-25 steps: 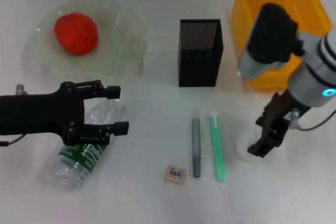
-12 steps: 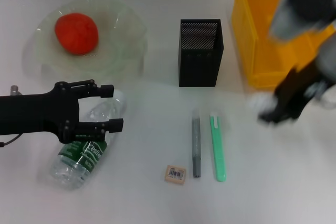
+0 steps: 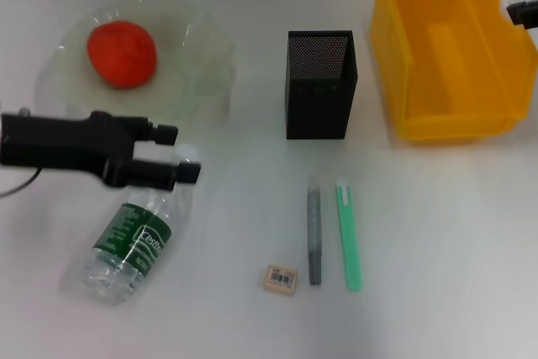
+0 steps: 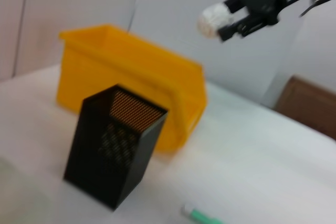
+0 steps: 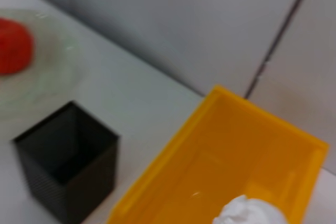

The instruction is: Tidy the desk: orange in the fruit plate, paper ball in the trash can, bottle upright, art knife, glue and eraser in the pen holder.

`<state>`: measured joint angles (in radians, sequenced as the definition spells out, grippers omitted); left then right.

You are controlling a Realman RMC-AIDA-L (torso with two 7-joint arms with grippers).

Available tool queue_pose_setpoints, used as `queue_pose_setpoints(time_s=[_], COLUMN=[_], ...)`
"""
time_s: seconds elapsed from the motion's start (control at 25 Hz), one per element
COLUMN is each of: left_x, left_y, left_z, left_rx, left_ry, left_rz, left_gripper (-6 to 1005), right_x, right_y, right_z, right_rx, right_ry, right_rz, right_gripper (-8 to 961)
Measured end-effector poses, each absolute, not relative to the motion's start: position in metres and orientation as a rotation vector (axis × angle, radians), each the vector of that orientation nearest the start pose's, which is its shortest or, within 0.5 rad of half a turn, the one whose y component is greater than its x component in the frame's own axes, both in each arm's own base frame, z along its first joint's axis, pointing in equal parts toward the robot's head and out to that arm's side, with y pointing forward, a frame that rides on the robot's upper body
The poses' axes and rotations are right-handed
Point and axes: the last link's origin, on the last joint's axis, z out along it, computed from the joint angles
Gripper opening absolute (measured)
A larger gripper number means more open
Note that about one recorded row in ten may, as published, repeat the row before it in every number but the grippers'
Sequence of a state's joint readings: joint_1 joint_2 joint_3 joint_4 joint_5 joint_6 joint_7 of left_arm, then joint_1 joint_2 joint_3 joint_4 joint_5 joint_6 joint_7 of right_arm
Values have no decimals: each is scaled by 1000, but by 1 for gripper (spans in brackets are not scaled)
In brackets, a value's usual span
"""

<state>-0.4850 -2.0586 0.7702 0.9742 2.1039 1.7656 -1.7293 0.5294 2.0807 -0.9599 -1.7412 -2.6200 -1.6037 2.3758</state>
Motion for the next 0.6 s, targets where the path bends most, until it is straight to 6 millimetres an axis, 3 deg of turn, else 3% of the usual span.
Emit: queue_pose_setpoints(time_s=[0.2, 0.28, 0.32, 0.52, 0.6], left_x=[-223, -219, -213, -203, -202], left_y=[342, 344, 350, 361, 364], left_z=[36, 35, 35, 29, 26], left_rx=[-2802, -2794, -2749, -2619, -2584], left_ry=[-1089, -1114, -1149, -1255, -1280], left_rz=[-222, -174, -60, 67, 98], left_gripper=[812, 809, 808, 800, 797], right_x=[203, 211, 214, 225, 229], right_y=[375, 375, 374, 350, 336], right_z=[117, 105, 100, 75, 67], right_rx=[-2237, -2284, -2311, -2535, -2629], right_ry=[766, 772, 777, 726, 678], right_rz=[-124, -111, -95, 77, 120], right_gripper=[478, 626, 700, 838, 839])
